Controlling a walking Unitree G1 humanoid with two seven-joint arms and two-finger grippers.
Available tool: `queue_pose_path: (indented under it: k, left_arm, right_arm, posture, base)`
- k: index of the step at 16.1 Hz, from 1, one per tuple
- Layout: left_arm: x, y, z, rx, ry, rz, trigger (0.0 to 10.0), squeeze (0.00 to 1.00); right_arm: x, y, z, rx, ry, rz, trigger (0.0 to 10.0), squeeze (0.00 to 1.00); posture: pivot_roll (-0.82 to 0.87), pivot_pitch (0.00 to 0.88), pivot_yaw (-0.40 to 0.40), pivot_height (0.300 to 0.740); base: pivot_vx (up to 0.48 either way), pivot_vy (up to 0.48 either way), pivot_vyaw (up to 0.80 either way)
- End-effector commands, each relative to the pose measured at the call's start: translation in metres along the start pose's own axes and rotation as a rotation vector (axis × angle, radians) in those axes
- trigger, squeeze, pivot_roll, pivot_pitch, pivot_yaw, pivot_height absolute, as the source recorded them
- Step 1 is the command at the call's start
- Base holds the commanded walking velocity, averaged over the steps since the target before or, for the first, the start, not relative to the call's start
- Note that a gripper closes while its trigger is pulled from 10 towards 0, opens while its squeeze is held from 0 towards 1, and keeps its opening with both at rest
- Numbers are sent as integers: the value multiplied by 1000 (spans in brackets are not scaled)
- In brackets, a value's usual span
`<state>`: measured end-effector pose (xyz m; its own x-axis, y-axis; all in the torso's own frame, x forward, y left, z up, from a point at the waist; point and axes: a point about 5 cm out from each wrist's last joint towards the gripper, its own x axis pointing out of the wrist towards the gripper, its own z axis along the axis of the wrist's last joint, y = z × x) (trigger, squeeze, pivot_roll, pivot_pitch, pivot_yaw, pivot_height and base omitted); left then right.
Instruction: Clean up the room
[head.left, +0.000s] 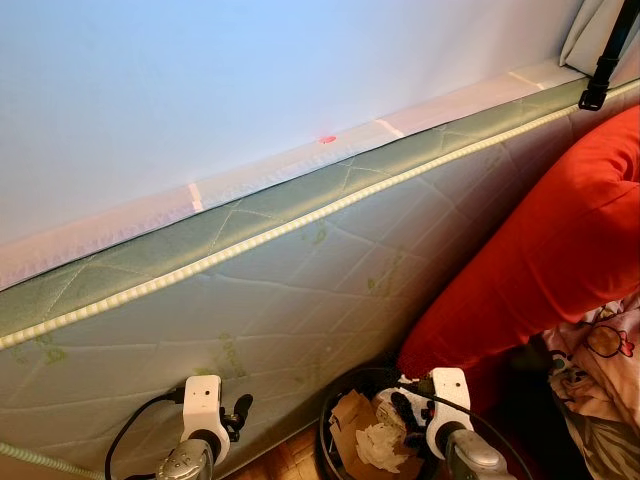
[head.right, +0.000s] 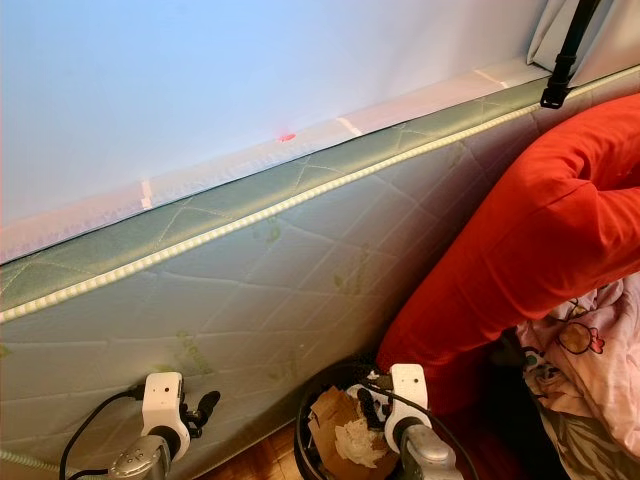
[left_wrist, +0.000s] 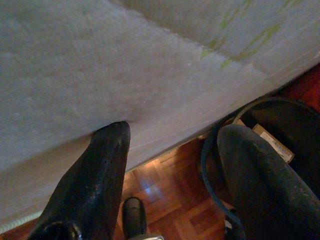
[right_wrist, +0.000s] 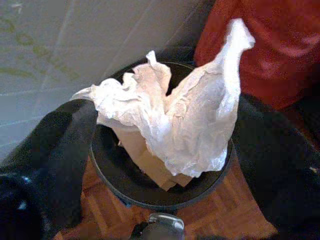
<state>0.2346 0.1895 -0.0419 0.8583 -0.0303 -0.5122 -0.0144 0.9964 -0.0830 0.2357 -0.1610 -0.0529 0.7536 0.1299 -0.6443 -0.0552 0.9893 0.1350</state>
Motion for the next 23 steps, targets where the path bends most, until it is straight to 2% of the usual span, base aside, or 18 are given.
queue_pose_path:
  k: [1, 7, 10, 11, 12, 17, 20, 21, 23]
  left_arm:
    - [-1, 2, -3, -3, 18, 5, 10000, 0]
    - [-1, 3, -5, 2, 37, 8, 10000, 0]
    - [-1, 2, -6, 4, 41, 8, 10000, 0]
    - [-2, 2, -6, 4, 42, 9, 10000, 0]
    - [-2, 3, -7, 4, 44, 9, 10000, 0]
    - [-2, 3, -7, 4, 49, 12, 10000, 0]
    - [-2, 4, -8, 6, 52, 15, 10000, 0]
    - [-3, 4, -9, 7, 54, 18, 10000, 0]
    - [-3, 4, -9, 7, 54, 19, 10000, 0]
  right_arm:
    - [-2, 0, -9, 1, 32, 0, 10000, 1000]
    - [-2, 2, -5, 45, -20, 22, 10000, 1000]
    - [0, 1, 1, 18, -23, 9, 10000, 1000]
    - [0, -1, 0, -2, -3, -8, 10000, 824]
    - [0, -1, -2, -12, 22, -7, 10000, 0]
    - [-1, 7, -10, -35, 62, 36, 10000, 0]
    - [-1, 10, -10, 14, 37, 68, 10000, 0]
    - [-1, 13, -7, 56, 10, 118, 10000, 0]
    - [-1, 16, -5, 59, -1, 175, 10000, 0]
  posture:
    - [30, 129, -31, 740]
    - [31, 129, -31, 740]
    - [31, 128, -32, 740]
    - [31, 129, -32, 740]
    - [32, 127, -32, 740]
    - [36, 129, -33, 740]
    - [38, 131, -34, 740]
    - [39, 134, -35, 740]
    - [39, 135, -35, 740]
  base:
    - [0, 0, 0]
    - [0, 0, 0]
    - [0, 0, 0]
    - [0, 0, 0]
    - [0, 0, 0]
    - [0, 0, 0]
    - [0, 0, 0]
    - [0, 0, 0]
    - [0, 0, 0]
